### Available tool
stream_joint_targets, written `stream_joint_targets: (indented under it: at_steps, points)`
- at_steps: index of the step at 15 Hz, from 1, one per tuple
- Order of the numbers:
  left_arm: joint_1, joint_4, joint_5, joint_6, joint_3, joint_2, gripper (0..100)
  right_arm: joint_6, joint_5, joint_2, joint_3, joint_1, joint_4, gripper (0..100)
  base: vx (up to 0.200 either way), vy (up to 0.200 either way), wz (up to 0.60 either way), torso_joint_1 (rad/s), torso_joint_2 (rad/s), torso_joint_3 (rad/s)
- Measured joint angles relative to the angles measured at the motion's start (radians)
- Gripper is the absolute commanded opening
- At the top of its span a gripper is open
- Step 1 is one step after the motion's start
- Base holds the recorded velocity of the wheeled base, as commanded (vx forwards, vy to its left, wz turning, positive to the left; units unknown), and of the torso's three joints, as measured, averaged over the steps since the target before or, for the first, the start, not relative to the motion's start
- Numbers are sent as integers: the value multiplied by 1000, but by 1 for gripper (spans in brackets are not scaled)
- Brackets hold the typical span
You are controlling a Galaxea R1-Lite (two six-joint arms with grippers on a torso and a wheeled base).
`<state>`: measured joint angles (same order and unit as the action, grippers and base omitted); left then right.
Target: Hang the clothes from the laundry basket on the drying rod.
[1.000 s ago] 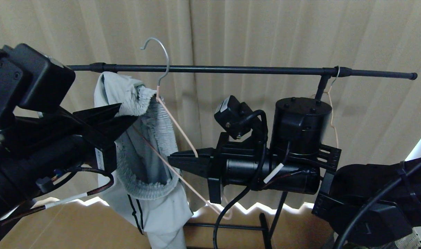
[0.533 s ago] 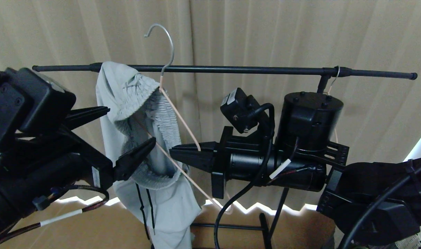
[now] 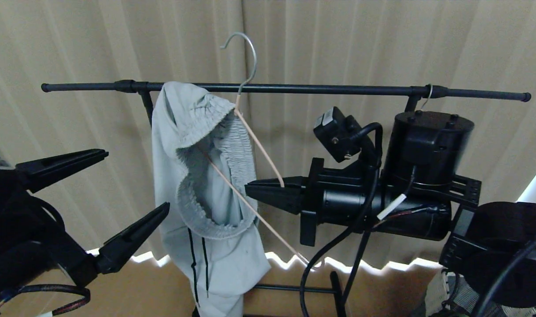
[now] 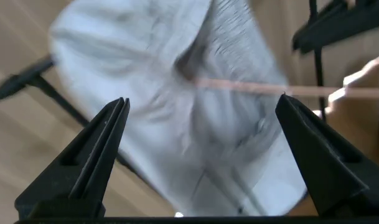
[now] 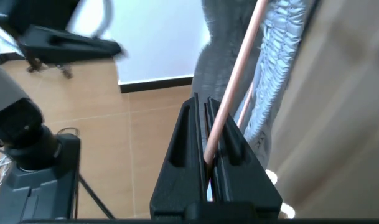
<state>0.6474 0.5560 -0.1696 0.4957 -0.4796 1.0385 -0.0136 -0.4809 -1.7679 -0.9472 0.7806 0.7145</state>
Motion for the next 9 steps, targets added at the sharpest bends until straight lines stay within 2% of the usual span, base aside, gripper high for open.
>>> stream_joint_targets:
  at_steps: [5, 8, 9]
  points:
    - [-88, -3, 5, 17, -53, 9, 100, 0, 0, 113, 96, -18, -64, 0, 0, 0, 0, 0, 0, 0]
    - [-161, 7, 163, 37, -109, 69, 100, 1, -1, 159, 149, -18, -65, 0, 0, 0, 0, 0, 0, 0]
    - [-184, 8, 202, 79, -127, 89, 100, 2, -1, 174, 159, -18, -71, 0, 0, 0, 0, 0, 0, 0]
